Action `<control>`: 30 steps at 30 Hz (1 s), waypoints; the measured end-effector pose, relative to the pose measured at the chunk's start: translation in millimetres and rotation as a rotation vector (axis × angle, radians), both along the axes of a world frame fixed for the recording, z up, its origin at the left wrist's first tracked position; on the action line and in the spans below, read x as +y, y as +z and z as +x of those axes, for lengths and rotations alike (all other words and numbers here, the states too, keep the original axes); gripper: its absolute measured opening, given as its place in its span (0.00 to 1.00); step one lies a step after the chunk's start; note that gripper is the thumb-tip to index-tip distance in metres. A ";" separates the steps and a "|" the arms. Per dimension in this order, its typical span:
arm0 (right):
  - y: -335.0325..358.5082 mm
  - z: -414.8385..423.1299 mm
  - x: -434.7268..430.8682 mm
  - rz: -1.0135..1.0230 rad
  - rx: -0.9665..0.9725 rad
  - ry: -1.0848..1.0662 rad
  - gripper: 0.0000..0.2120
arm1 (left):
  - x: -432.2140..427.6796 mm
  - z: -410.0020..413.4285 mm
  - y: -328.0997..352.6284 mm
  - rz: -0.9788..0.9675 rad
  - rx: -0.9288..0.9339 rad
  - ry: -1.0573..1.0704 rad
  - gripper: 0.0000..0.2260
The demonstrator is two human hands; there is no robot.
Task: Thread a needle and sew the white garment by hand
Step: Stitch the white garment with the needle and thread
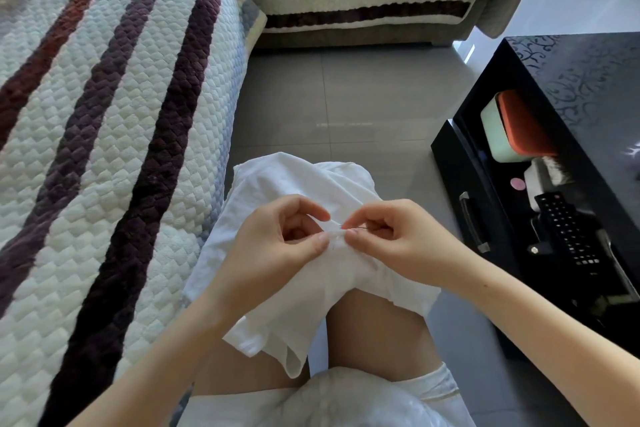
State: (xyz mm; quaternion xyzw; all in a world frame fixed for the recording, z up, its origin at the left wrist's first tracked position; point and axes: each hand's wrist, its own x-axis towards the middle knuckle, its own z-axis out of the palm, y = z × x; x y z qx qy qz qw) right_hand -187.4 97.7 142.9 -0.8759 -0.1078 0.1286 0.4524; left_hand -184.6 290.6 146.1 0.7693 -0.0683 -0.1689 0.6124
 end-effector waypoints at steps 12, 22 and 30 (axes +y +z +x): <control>-2.3 -6.9 -3.6 0.020 -0.104 -0.019 0.03 | -1.2 3.4 -5.8 0.041 0.208 0.055 0.03; -2.3 -23.0 1.8 -0.162 -0.352 -0.062 0.07 | -3.3 6.1 -3.8 0.029 0.237 0.080 0.03; -1.9 -19.2 5.0 -0.158 -0.331 -0.051 0.06 | -3.0 5.8 -2.3 0.043 0.222 0.074 0.03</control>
